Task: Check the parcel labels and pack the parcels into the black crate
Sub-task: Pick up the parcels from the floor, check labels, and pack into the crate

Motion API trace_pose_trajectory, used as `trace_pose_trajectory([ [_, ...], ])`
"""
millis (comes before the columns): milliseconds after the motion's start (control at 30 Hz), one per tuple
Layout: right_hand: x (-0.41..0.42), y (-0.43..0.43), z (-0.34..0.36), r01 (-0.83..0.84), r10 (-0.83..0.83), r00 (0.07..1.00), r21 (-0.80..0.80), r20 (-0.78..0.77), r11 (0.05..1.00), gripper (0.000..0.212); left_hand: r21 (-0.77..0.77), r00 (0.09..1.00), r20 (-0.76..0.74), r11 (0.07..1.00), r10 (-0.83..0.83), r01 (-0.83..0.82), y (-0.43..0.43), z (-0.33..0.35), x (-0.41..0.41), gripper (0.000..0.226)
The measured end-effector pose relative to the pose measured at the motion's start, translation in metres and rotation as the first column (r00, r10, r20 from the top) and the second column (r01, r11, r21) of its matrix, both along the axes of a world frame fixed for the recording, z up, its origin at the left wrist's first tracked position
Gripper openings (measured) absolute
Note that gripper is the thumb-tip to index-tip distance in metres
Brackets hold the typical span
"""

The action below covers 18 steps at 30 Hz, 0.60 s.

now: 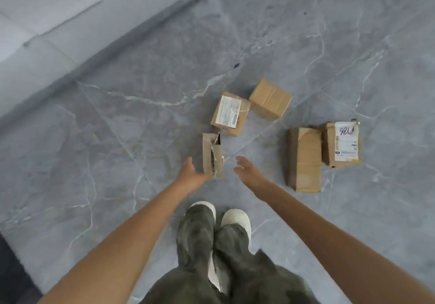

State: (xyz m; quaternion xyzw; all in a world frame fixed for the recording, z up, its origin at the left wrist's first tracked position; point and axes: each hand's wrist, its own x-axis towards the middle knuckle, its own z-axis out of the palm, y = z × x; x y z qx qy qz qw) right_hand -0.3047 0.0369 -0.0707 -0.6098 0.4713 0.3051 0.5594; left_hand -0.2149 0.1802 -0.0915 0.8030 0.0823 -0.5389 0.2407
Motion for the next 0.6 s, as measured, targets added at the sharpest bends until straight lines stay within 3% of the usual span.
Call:
trace_pose_trajectory([
  [67, 0.008, 0.007, -0.051, -0.031, 0.028, 0.999, 0.107, 0.028, 0.994, 0.053, -0.025, 0.998, -0.058, 1.000, 0.015, -0.016, -0.014, -0.052, -0.002, 0.112],
  [133, 0.014, 0.015, -0.075, -0.056, 0.045, 0.997, 0.187, 0.064, 0.981, 0.049, 0.006, 0.998, -0.048, 0.999, 0.036, -0.036, -0.026, -0.077, -0.007, 0.115],
  [267, 0.016, 0.026, -0.038, 0.030, -0.050, 0.993, 0.173, 0.109, 0.984, 0.056, 0.046, 0.981, 0.107, 0.984, 0.165, -0.170, -0.034, -0.052, -0.014, 0.081],
  [367, 0.012, 0.018, 0.048, 0.111, -0.136, 0.979, 0.158, 0.152, 0.981, 0.050, -0.021, 0.969, 0.160, 0.982, 0.187, -0.186, -0.030, 0.031, -0.008, 0.063],
  [467, 0.011, 0.000, 0.160, 0.167, -0.169, 0.960, 0.029, 0.221, 0.986, 0.048, -0.169, 0.976, 0.139, 0.975, 0.167, -0.143, -0.033, 0.154, 0.006, 0.050],
  [533, 0.015, -0.018, 0.242, 0.227, -0.222, 0.948, 0.002, 0.226, 0.974, 0.061, -0.302, 0.987, 0.129, 0.952, 0.097, -0.054, -0.042, 0.246, 0.020, 0.038],
  [600, 0.020, -0.038, 0.335, 0.315, -0.324, 0.914, 0.074, 0.244, 0.946, 0.070, -0.418, 0.991, 0.126, 0.908, 0.044, 0.013, -0.053, 0.346, 0.034, 0.037],
])
